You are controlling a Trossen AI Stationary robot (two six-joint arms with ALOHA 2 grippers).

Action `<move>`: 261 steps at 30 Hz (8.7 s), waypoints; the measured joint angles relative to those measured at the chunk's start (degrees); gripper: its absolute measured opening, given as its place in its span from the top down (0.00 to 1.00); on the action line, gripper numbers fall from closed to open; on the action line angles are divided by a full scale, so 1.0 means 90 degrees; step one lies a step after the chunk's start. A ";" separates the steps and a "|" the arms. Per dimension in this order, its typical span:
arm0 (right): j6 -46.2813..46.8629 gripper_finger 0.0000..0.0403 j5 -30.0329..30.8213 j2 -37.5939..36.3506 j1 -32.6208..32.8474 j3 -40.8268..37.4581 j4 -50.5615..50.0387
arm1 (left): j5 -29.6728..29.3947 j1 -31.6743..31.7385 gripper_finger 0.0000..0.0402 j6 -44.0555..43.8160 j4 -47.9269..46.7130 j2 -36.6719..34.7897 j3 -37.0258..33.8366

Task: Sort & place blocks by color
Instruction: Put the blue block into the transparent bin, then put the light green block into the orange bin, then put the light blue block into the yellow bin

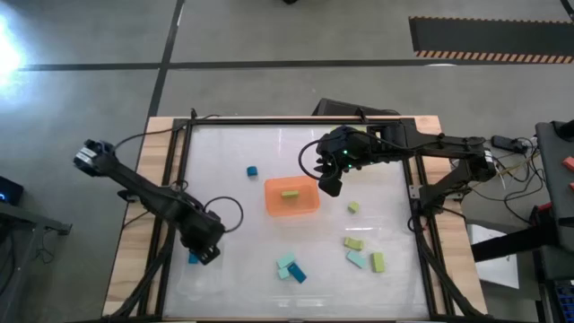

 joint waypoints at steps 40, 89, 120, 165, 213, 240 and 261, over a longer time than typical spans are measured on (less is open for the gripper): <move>0.0970 0.75 -0.0499 0.0007 0.0139 0.0000 -0.0112 | 0.0584 0.0184 0.73 0.1084 0.0656 0.0927 0.0242; 0.3881 0.34 -0.1195 -0.0049 0.0177 -0.5153 0.0911 | -0.4226 0.2329 0.73 0.3120 0.2686 -0.0805 0.0889; 0.3888 0.70 -0.1024 -0.0063 0.0177 -0.5418 0.1342 | -0.4223 0.2329 0.73 0.3123 0.2699 -0.0765 0.0884; -0.2002 0.70 -0.1626 0.3000 -0.0532 0.1076 -0.1546 | -0.5735 0.2334 0.73 0.3233 0.2938 -0.1188 0.0982; -0.0205 0.55 -0.1353 0.1748 -0.0542 0.0968 -0.1411 | -0.5825 0.2763 0.73 0.3346 0.2979 -0.1153 0.0836; 0.4469 0.55 -0.2241 0.0437 0.1924 -0.1110 -0.1916 | -0.5843 0.3247 0.73 0.4169 0.3005 -0.0853 0.0848; 0.6727 0.55 -0.2755 -0.0825 0.3499 -0.4361 0.0443 | -0.5841 0.3281 0.73 0.4184 0.3000 -0.0855 0.0846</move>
